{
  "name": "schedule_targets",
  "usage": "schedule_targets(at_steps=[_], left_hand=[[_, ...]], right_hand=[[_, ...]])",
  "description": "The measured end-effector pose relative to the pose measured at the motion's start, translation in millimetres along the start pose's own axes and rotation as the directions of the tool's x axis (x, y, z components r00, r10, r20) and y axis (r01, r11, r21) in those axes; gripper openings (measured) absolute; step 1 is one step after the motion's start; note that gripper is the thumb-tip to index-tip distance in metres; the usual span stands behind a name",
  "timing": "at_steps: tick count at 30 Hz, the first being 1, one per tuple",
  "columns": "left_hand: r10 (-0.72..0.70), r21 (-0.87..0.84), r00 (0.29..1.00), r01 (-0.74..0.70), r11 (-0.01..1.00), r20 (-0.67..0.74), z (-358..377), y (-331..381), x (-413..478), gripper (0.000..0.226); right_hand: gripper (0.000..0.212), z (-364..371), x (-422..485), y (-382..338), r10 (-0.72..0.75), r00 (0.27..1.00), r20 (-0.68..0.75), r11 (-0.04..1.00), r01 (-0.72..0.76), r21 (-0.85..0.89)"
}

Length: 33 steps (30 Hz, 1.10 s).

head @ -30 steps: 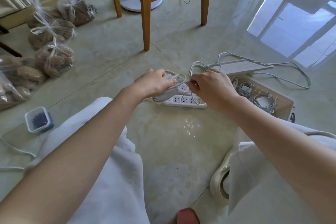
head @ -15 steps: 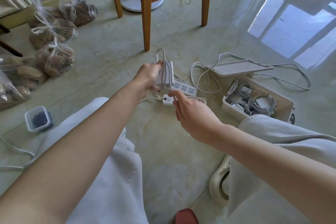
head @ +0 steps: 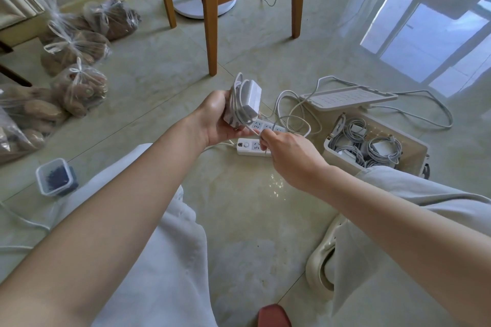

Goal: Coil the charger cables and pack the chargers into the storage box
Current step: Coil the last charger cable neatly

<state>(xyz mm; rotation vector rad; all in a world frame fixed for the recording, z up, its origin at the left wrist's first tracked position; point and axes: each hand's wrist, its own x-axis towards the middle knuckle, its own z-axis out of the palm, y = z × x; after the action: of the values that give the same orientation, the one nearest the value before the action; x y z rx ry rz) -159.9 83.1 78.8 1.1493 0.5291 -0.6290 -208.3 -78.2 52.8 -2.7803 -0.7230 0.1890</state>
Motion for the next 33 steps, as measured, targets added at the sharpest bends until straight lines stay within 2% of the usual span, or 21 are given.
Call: schedule_targets(at_steps=[2, 3, 8, 10, 13, 16, 19, 22, 24, 29, 33], left_hand=[[-0.033, 0.027, 0.998, 0.031, 0.999, 0.051, 1, 1, -3, 0.04], [-0.047, 0.068, 0.995, 0.041, 0.997, 0.09, 2, 2, -6, 0.039], [-0.074, 0.413, 0.98, -0.01, 0.911, 0.186, 1, 7, -16, 0.033], [-0.092, 0.577, 0.977, -0.037, 0.816, 0.193, -3, 8, -19, 0.028], [-0.187, 0.76, 0.96, -0.039, 0.649, 0.209, -9, 6, -21, 0.024], [-0.315, 0.866, 0.924, -0.034, 0.499, 0.218, -14, 5, -23, 0.022], [-0.379, 0.953, 0.916, -0.012, 0.303, 0.132, -18, 4, -24, 0.027], [-0.271, 0.985, 0.962, 0.066, 0.158, -0.021, -23, -3, -17, 0.036], [-0.196, 0.985, 0.979, 0.083, 0.153, -0.052, -25, -5, -12, 0.041], [-0.067, 0.945, 0.998, 0.033, 0.327, -0.011, -27, -1, -8, 0.026], [0.009, 0.917, 1.0, -0.015, 0.398, 0.012, -23, 0, -9, 0.023]], right_hand=[[0.015, 3, 2, 3, -0.011, 1.0, -0.006, 1.0, 0.011, -0.001], [0.017, 5, 3, 5, -0.024, 1.0, -0.01, 1.0, 0.024, -0.003], [0.044, -2, 9, 19, -0.054, 0.999, 0.002, 0.988, 0.054, -0.147], [0.04, -5, 10, 28, -0.105, 0.993, 0.056, 0.964, 0.115, -0.24], [0.03, -7, 10, 34, -0.202, 0.968, 0.149, 0.95, 0.231, -0.213], [0.026, -4, 10, 36, -0.371, 0.924, 0.09, 0.899, 0.382, -0.213], [0.024, -6, 10, 37, -0.305, 0.929, 0.209, 0.912, 0.348, -0.216], [0.029, -4, 11, 34, -0.293, 0.946, 0.143, 0.915, 0.32, -0.245], [0.032, -3, 13, 30, -0.27, 0.958, 0.099, 0.922, 0.287, -0.262], [0.039, -12, 15, 29, -0.176, 0.984, 0.013, 0.942, 0.173, -0.287], [0.04, -15, 16, 25, -0.139, 0.99, -0.039, 0.953, 0.123, -0.276]])
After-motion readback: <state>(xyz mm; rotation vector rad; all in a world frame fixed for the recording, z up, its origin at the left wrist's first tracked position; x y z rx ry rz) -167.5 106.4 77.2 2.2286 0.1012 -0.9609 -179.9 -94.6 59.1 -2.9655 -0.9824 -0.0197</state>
